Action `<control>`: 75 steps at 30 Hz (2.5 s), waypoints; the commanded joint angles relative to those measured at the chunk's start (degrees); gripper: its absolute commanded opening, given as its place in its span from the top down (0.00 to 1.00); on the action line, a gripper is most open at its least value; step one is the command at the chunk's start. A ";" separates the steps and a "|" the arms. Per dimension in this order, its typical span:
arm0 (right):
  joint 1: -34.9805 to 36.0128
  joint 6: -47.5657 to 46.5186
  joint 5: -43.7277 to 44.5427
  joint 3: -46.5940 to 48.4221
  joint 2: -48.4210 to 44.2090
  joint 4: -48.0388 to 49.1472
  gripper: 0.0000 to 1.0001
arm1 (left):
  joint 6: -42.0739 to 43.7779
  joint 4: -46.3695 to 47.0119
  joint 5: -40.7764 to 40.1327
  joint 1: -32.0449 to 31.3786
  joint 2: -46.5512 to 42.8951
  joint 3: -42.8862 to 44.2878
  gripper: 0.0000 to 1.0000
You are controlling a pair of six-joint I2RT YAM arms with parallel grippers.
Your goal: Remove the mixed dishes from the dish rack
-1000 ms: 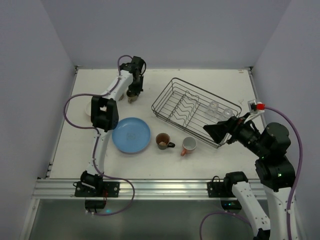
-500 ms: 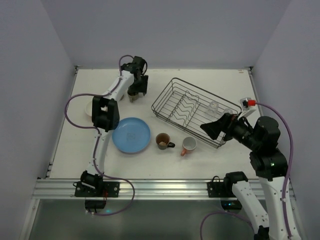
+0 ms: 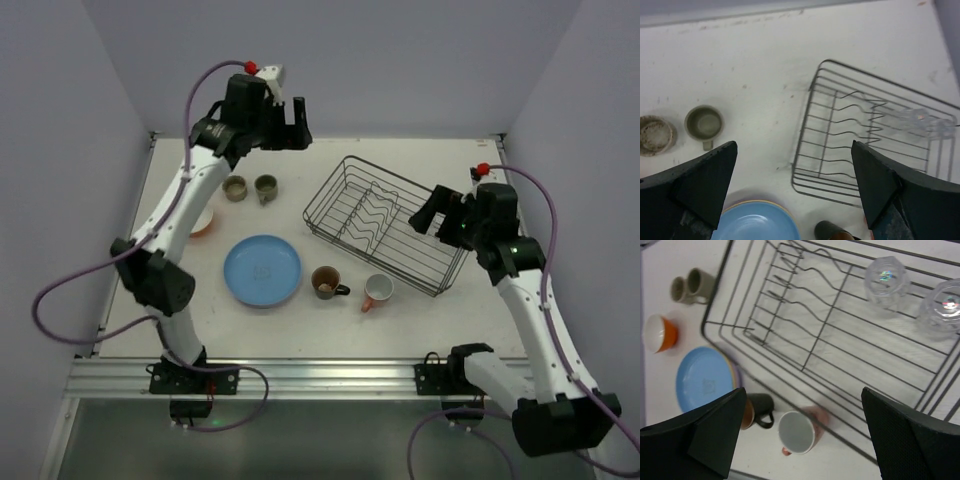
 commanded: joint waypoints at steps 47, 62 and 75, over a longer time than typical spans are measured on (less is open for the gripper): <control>0.40 -4.06 22.63 25.61 48.76 -1.55 0.76 | 2.92 19.13 -8.16 -9.64 -61.72 -71.76 0.00; 0.22 -0.46 -0.02 12.79 17.11 5.13 0.83 | -14.81 61.22 23.20 -9.90 -62.60 -82.81 0.00; 0.31 25.55 -46.53 -4.01 -1.44 38.24 0.83 | -20.73 104.73 36.59 -18.33 -49.51 -85.21 0.00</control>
